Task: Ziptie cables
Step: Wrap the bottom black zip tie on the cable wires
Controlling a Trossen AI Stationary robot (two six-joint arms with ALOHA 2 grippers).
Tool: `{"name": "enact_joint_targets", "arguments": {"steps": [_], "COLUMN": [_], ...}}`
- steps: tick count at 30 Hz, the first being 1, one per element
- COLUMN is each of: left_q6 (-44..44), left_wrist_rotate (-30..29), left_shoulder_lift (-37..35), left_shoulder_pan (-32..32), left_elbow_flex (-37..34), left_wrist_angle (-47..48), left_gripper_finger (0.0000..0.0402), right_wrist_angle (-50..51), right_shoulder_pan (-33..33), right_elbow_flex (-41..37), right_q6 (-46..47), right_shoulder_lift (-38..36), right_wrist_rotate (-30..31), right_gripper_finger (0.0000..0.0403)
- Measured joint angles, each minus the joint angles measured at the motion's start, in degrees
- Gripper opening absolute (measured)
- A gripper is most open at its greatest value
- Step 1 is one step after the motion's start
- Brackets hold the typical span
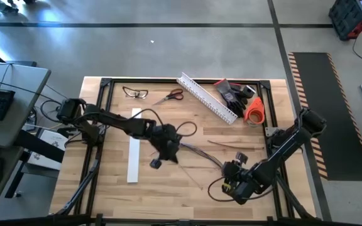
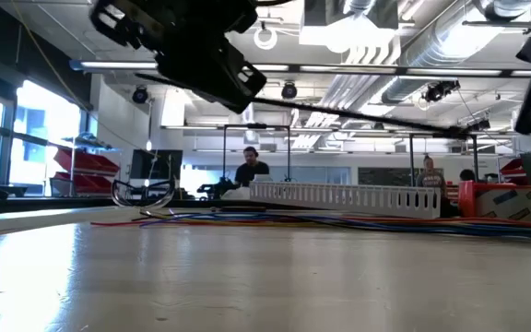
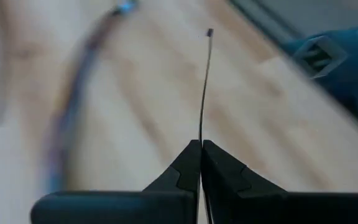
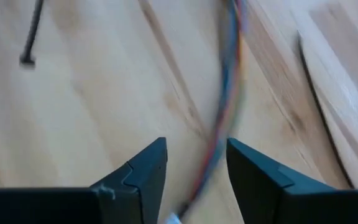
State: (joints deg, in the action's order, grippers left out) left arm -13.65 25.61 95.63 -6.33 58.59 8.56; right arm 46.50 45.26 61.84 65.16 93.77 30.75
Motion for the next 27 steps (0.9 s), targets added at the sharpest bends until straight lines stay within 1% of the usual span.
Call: {"name": "enact_joint_targets", "arguments": {"steps": [2, 3, 6, 9, 11, 14, 18, 21, 24, 27], "left_q6": [1.92, 2.74, 4.89, 6.76, 7.82, 8.9, 8.22, 7.54, 7.04, 6.58], "left_wrist_rotate": [2.51, 3.87, 6.92, 9.53, 11.62, 14.02, 14.38, 14.38, 14.33, 14.31], "left_shoulder_lift": [1.38, 2.3, 5.41, 9.21, 12.0, 15.45, 18.74, 19.72, 19.83, 19.81], "left_shoulder_pan": [-1.08, -1.37, -1.24, -1.18, -1.18, -1.47, -1.72, -1.55, -0.8, -0.13], "left_elbow_flex": [0.0, 0.0, 0.0, 0.14, 0.78, 1.99, 4.15, 5.25, 5.3, 5.33], "left_wrist_angle": [-1.01, -1.41, -2.74, -2.76, -2.12, -2.03, 0.23, 0.45, 0.68, 0.54], "left_gripper_finger": [0.0, 0.0, 0.0, 0.0, 0.0, 0.0, 0.0, 0.0, 0.0, 0.0], "right_wrist_angle": [-7.16, -11.61, -25.34, -33.0, -33.75, -32.06, -23.92, -19.45, -17.85, -18.07], "right_shoulder_pan": [0.37, 0.32, -0.61, -0.66, -0.64, -0.6, -1.06, -1.71, -2.53, -3.25], "right_elbow_flex": [0.02, 0.02, 0.04, 0.78, 3.13, 8.57, 16.5, 21.91, 24.63, 25.62], "right_q6": [-5.45, -9.09, -21.53, -35.58, -45.88, -60.53, -79.47, -92.84, -103.03, -110.67], "right_shoulder_lift": [1.42, 2.58, 7.06, 12.14, 14.64, 18.15, 24.27, 28.34, 31.44, 32.47], "right_wrist_rotate": [3.18, 3.78, 2.07, 0.65, 0.08, -0.66, -0.04, 1.19, 0.71, 0.45], "right_gripper_finger": [0.0143, 0.0141, 0.0135, 0.0134, 0.0134, 0.0134, 0.0143, 0.0156, 0.0162, 0.0159]}}
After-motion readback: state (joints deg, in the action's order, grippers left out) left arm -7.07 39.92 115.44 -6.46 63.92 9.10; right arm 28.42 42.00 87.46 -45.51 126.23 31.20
